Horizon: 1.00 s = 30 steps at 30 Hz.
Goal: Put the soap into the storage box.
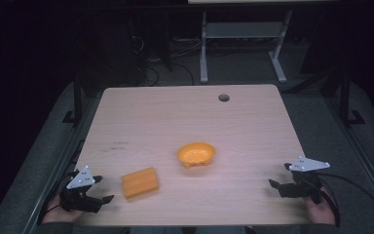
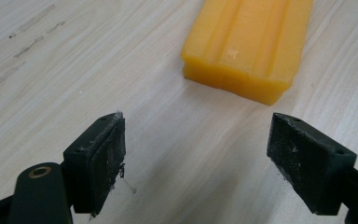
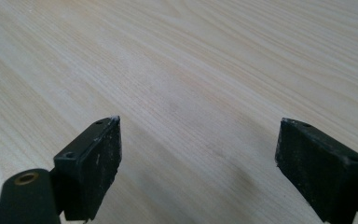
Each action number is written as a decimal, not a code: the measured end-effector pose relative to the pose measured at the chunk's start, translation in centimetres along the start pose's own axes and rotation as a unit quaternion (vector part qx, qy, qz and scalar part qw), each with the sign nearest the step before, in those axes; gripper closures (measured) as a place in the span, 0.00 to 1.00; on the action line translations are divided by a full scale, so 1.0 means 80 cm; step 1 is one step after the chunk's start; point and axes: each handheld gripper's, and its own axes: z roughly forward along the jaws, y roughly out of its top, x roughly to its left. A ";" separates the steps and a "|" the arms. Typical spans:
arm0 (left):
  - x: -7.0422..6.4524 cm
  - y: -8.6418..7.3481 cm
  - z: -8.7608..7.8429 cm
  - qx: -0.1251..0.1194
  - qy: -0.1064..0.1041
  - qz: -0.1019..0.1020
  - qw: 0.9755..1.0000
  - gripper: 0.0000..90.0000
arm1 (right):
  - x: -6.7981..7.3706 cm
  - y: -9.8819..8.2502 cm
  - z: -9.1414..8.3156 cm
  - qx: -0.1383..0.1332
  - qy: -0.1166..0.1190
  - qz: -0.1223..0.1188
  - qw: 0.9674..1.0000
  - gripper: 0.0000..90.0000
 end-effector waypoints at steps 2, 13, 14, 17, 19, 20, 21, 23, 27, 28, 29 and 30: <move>-0.001 0.002 0.000 0.000 -0.001 0.002 1.000 0.20 | 0.000 0.000 0.000 -0.001 0.001 0.001 1.000 0.15; -0.009 0.013 0.001 -0.004 -0.005 0.016 1.000 0.19 | 0.001 0.001 0.000 0.001 0.001 -0.002 1.000 0.16; -0.009 0.014 0.002 -0.004 -0.005 0.016 1.000 0.19 | 0.001 0.001 0.000 0.001 0.001 -0.002 1.000 0.16; -0.011 0.016 0.003 -0.004 -0.005 0.019 1.000 0.19 | 0.001 0.001 0.000 0.001 0.000 -0.002 1.000 0.15; -0.013 0.020 0.004 -0.005 -0.005 0.022 1.000 0.19 | 0.001 0.001 0.000 0.001 0.001 -0.002 1.000 0.15; -0.014 0.021 0.006 -0.007 -0.007 0.024 1.000 0.19 | 0.001 0.001 0.001 0.002 0.002 -0.002 1.000 0.15; -0.015 0.022 0.006 -0.006 -0.008 0.024 1.000 0.19 | 0.001 0.001 0.001 0.002 0.003 -0.003 1.000 0.16; -0.016 0.024 0.007 -0.004 -0.009 0.027 1.000 0.19 | 0.001 0.001 0.001 0.001 0.003 -0.004 1.000 0.16; -0.016 0.026 0.009 -0.001 -0.011 0.031 0.999 0.19 | 0.001 0.002 0.000 0.000 0.003 -0.002 1.000 0.15; -0.017 0.026 0.009 -0.002 -0.011 0.030 0.999 0.19 | 0.001 0.002 0.000 0.000 0.003 -0.003 1.000 0.16; -0.017 0.026 0.010 -0.003 -0.011 0.029 1.000 0.19 | 0.001 0.002 0.001 0.000 0.003 -0.003 1.000 0.16; -0.017 0.027 0.010 -0.004 -0.011 0.029 0.999 0.19 | 0.001 0.002 0.001 -0.001 0.004 -0.003 1.000 0.16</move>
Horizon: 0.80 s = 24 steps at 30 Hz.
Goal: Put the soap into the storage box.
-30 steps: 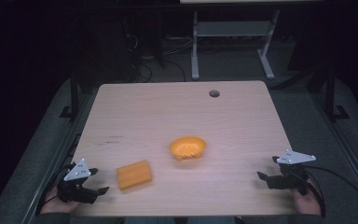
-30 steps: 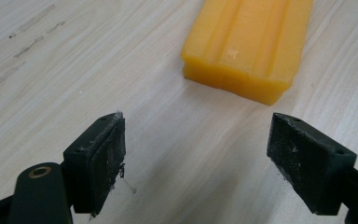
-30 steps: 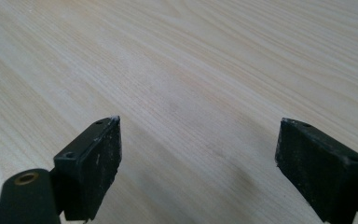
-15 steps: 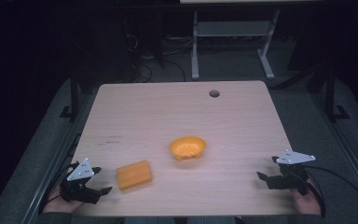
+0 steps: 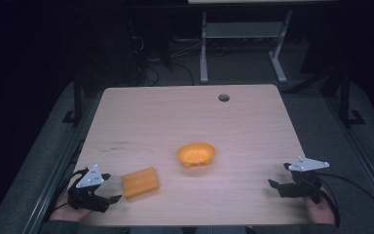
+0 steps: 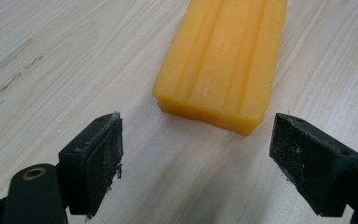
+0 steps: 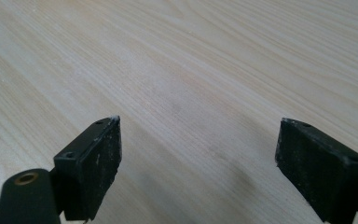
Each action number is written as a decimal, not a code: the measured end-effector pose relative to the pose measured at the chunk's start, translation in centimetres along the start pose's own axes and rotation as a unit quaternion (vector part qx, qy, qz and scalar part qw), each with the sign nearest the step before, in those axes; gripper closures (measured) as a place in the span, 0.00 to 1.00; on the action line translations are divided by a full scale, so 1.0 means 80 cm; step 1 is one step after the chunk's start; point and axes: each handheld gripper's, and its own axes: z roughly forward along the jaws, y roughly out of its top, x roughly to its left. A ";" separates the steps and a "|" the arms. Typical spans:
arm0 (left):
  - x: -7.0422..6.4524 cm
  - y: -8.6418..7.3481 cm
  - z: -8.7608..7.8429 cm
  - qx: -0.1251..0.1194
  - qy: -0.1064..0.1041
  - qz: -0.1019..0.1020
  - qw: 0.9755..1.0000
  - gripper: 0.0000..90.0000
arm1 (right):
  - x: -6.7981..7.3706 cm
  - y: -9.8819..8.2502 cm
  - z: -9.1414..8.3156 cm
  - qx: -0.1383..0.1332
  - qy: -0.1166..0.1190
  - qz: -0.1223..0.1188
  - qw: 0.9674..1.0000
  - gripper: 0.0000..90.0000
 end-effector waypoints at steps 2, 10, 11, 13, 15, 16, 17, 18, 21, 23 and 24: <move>0.000 0.002 0.000 0.002 0.001 0.003 1.000 0.19 | 0.000 0.000 0.000 0.000 0.000 0.000 1.000 0.15; -0.005 0.013 0.003 0.007 -0.004 0.022 1.000 0.19 | 0.000 0.001 0.000 0.001 0.000 0.001 1.000 0.15; -0.005 0.015 0.004 0.006 -0.005 0.025 1.000 0.19 | 0.001 0.001 0.000 0.001 0.000 0.001 1.000 0.15; -0.007 0.018 0.006 0.008 -0.006 0.028 1.000 0.19 | 0.001 0.001 0.000 0.001 0.002 0.002 1.000 0.16; -0.008 0.022 0.009 0.016 -0.009 0.034 0.999 0.19 | 0.001 0.001 0.000 0.001 0.002 0.001 1.000 0.15; -0.008 0.024 0.011 0.019 -0.010 0.037 0.999 0.19 | 0.001 0.001 0.001 0.001 0.002 0.002 1.000 0.15; -0.008 0.024 0.011 0.019 -0.010 0.037 0.999 0.19 | 0.001 0.001 0.001 0.001 0.002 0.002 1.000 0.15; -0.008 0.027 0.013 0.020 -0.012 0.042 0.999 0.19 | 0.001 0.001 0.001 0.001 0.004 0.001 1.000 0.15; -0.007 0.031 0.014 0.022 -0.010 0.046 0.999 0.19 | 0.002 0.001 0.002 0.000 0.004 0.001 1.000 0.15; -0.007 0.032 0.016 0.025 -0.007 0.048 0.999 0.19 | 0.002 0.001 0.001 -0.001 0.004 0.000 1.000 0.15; -0.007 0.033 0.018 0.027 -0.009 0.046 0.999 0.19 | 0.002 0.001 0.001 -0.001 0.004 0.000 1.000 0.15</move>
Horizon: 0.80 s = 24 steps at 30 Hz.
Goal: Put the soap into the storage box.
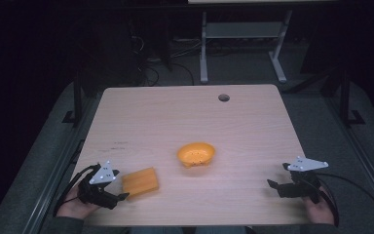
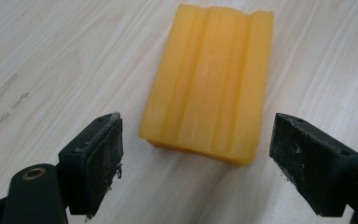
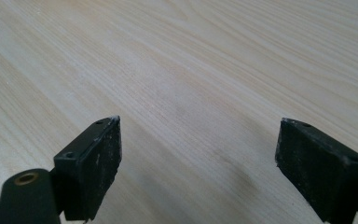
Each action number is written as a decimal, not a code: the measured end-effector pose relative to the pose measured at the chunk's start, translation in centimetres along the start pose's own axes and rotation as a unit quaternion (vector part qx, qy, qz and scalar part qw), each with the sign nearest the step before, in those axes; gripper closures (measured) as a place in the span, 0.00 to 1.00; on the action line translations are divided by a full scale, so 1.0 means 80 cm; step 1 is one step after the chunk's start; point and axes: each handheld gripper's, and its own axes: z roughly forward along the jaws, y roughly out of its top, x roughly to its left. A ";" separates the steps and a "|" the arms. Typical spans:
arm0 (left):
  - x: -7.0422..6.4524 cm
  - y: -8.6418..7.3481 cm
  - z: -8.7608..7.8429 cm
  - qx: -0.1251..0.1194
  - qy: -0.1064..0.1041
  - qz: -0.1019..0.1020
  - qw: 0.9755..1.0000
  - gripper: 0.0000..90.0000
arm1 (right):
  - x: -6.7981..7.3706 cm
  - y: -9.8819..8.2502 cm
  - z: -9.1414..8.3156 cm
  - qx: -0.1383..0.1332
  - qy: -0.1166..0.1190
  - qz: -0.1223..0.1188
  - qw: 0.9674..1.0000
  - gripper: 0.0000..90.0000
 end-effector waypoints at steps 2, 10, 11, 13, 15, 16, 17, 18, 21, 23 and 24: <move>0.000 0.002 0.002 0.004 -0.001 0.007 1.000 0.19 | 0.001 0.000 0.001 0.001 0.001 0.000 1.000 0.15; -0.001 0.016 0.014 0.010 -0.017 0.021 1.000 0.18 | 0.001 0.001 0.001 0.002 0.003 -0.001 1.000 0.16; -0.001 0.017 0.016 0.011 -0.018 0.021 1.000 0.18 | 0.002 0.001 0.002 0.002 0.003 0.000 1.000 0.16; -0.001 0.021 0.019 0.013 -0.021 0.027 0.999 0.18 | 0.002 0.001 0.002 0.002 0.003 0.000 1.000 0.15; -0.002 0.023 0.022 0.014 -0.025 0.032 0.999 0.18 | 0.002 0.001 0.002 0.003 0.004 0.000 1.000 0.16; -0.003 0.025 0.023 0.017 -0.027 0.034 0.999 0.18 | 0.002 0.001 0.003 0.003 0.004 -0.001 1.000 0.15; -0.003 0.026 0.024 0.019 -0.022 0.038 0.999 0.18 | 0.002 0.001 0.003 0.004 0.005 -0.002 1.000 0.15; -0.003 0.028 0.026 0.017 -0.020 0.040 0.999 0.18 | 0.002 0.001 0.003 0.004 0.005 -0.002 1.000 0.15; -0.001 0.033 0.029 0.021 -0.022 0.045 0.999 0.17 | 0.002 0.001 0.003 0.004 0.005 -0.002 1.000 0.15; -0.002 0.037 0.034 0.024 -0.025 0.050 0.998 0.17 | 0.002 0.001 0.004 0.006 0.006 -0.001 1.000 0.15; -0.002 0.038 0.036 0.026 -0.027 0.050 0.998 0.17 | 0.002 0.001 0.004 0.006 0.007 0.000 1.000 0.16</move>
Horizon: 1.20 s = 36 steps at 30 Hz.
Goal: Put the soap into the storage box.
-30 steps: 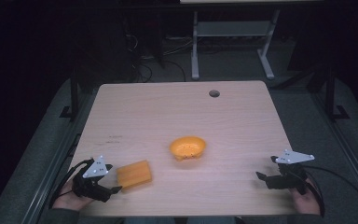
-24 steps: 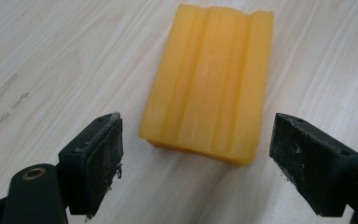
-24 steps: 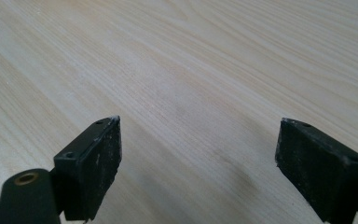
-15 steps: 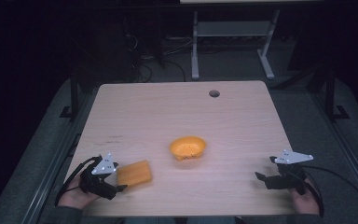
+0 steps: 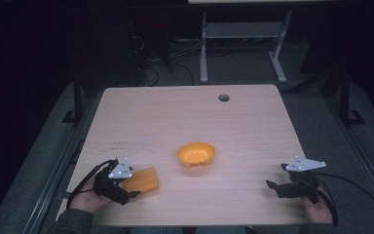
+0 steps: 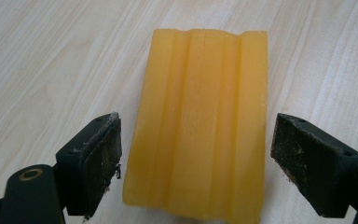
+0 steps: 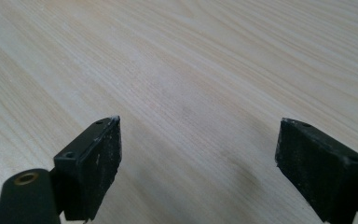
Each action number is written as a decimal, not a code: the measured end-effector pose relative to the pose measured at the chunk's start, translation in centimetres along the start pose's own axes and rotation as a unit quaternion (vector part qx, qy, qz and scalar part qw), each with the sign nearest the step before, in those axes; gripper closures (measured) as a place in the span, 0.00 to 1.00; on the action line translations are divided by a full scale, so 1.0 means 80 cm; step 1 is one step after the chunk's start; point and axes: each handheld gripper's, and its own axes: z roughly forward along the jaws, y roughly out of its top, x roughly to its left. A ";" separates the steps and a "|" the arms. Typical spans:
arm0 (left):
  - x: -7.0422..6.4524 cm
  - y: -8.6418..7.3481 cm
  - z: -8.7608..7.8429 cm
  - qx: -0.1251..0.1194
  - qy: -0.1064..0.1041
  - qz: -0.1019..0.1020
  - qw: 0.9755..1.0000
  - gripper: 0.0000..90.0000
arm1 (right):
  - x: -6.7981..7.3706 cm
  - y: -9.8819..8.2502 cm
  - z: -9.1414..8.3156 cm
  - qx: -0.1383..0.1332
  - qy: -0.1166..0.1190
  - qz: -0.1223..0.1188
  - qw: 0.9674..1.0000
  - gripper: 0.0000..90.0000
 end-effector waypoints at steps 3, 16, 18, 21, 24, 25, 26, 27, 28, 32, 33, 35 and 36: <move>0.001 0.006 0.007 0.014 -0.001 0.010 1.000 0.17 | 0.000 0.000 0.001 0.001 0.000 -0.001 1.000 0.15; 0.005 0.019 0.025 0.037 -0.019 0.022 0.999 0.17 | 0.001 0.002 0.003 0.004 0.004 -0.008 1.000 0.15; 0.006 0.021 0.028 0.041 -0.022 0.025 0.999 0.17 | 0.001 0.002 0.003 0.004 0.005 -0.008 1.000 0.15; 0.008 0.023 0.035 0.052 -0.031 0.024 0.998 0.17 | 0.001 0.002 0.003 0.005 0.004 -0.009 1.000 0.16; 0.008 0.022 0.041 0.066 -0.034 0.023 0.997 0.18 | 0.001 0.002 0.003 0.005 0.004 -0.008 1.000 0.15; 0.008 0.022 0.043 0.069 -0.037 0.022 0.997 0.18 | 0.001 0.002 0.003 0.005 0.004 -0.009 1.000 0.15; 0.008 0.023 0.042 0.068 -0.038 0.021 0.997 0.18 | 0.002 0.002 0.003 0.005 0.004 -0.009 1.000 0.15; 0.008 0.022 0.042 0.067 -0.038 0.022 0.997 0.19 | 0.002 0.003 0.004 0.005 0.005 -0.010 1.000 0.15; 0.008 0.023 0.042 0.068 -0.039 0.021 0.997 0.19 | 0.002 0.003 0.004 0.005 0.005 -0.011 1.000 0.15; 0.010 0.021 0.043 0.068 -0.048 0.011 0.996 0.19 | 0.003 0.003 0.005 0.008 0.005 -0.012 1.000 0.15; 0.010 0.021 0.043 0.068 -0.050 0.011 0.996 0.19 | 0.003 0.004 0.005 0.008 0.005 -0.012 1.000 0.15; 0.011 0.022 0.043 0.070 -0.052 0.011 0.996 0.20 | 0.003 0.004 0.005 0.009 0.006 -0.012 1.000 0.15; 0.011 0.022 0.043 0.072 -0.054 0.011 0.996 0.20 | 0.003 0.004 0.005 0.009 0.005 -0.013 1.000 0.15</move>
